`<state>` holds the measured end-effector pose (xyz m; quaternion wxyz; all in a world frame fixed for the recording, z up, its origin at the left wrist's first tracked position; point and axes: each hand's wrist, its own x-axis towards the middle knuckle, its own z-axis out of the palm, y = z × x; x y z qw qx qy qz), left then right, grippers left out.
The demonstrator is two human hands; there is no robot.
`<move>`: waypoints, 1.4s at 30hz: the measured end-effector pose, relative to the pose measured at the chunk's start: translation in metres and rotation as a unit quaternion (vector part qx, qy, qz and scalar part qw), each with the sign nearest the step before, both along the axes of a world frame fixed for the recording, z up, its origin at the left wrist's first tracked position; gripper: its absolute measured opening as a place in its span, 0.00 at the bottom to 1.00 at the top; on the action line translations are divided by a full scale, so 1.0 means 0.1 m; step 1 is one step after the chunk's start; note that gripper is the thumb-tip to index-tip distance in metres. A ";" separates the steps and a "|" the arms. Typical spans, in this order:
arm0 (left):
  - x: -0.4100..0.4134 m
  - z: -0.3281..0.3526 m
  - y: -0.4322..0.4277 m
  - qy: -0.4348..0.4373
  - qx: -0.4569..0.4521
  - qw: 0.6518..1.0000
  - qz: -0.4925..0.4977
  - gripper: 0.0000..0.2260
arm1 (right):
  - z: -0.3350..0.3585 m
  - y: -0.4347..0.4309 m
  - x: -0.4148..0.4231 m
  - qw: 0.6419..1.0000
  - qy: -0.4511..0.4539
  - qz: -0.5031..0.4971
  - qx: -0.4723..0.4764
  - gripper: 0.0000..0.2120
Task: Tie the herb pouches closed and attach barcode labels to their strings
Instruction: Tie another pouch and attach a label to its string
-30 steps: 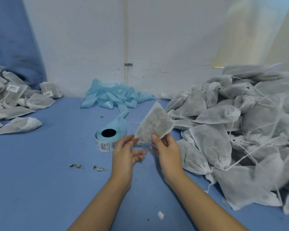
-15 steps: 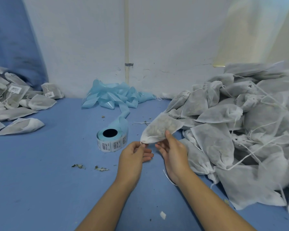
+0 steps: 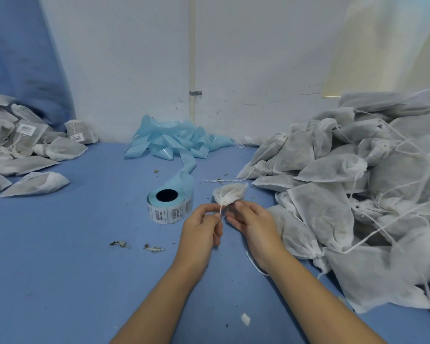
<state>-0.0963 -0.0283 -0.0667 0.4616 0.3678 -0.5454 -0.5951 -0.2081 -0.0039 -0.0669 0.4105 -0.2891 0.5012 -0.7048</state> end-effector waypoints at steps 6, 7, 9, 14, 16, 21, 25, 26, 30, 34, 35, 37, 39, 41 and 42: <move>0.00 0.01 0.01 0.021 -0.024 0.999 0.001 0.10 | 0.01 0.00 0.08 0.989 0.137 -0.017 0.054 0.10; 0.00 0.00 0.01 0.015 -0.035 0.999 -0.001 0.10 | 0.01 0.02 0.10 0.988 0.150 -0.001 0.048 0.11; -0.01 -0.01 0.02 -0.001 -0.055 0.998 -0.006 0.09 | 0.03 0.07 0.13 0.987 0.154 0.042 0.023 0.10; -0.03 -0.04 0.02 -0.034 -0.077 0.996 -0.027 0.12 | 0.09 0.12 0.12 0.993 0.101 0.059 -0.002 0.07; -0.03 -0.04 0.03 -0.060 -0.088 0.994 -0.033 0.13 | 0.08 0.11 0.11 0.995 0.090 0.041 0.018 0.06; -0.02 -0.02 0.00 -0.126 -0.104 0.986 -0.037 0.15 | 0.06 0.07 0.08 1.000 0.011 -0.007 0.025 0.06; -0.03 -0.04 0.00 -0.133 -0.112 0.984 -0.025 0.11 | 0.05 0.07 0.09 1.000 0.001 -0.015 0.018 0.06; -0.03 -0.04 0.02 -0.132 -0.120 0.984 -0.018 0.09 | 0.05 0.07 0.09 1.000 0.005 -0.013 0.018 0.07; -0.03 -0.06 0.07 -0.132 -0.137 0.981 0.026 0.07 | 0.06 0.06 0.05 1.000 -0.005 0.017 0.003 0.08; 0.01 -0.05 0.03 -0.204 -0.198 0.956 0.076 0.06 | 0.09 0.08 0.02 0.998 -0.030 0.048 -0.010 0.07; 0.03 -0.07 0.02 -0.245 -0.233 0.937 0.085 0.06 | 0.10 0.08 0.03 0.998 -0.026 0.048 -0.010 0.06; 0.07 -0.09 -0.01 -0.321 -0.277 0.900 0.103 0.07 | 0.10 0.08 0.04 0.999 0.002 0.035 -0.004 0.06; 0.10 -0.10 -0.05 -0.336 -0.274 0.894 0.118 0.07 | 0.10 0.07 0.04 0.999 0.033 0.014 -0.002 0.07; 0.11 -0.11 -0.08 -0.330 -0.264 0.897 0.127 0.07 | 0.09 0.07 0.04 0.996 0.087 -0.017 0.003 0.08; 0.12 -0.11 -0.09 -0.336 -0.266 0.894 0.130 0.07 | 0.08 0.08 0.04 0.989 0.145 -0.035 0.007 0.07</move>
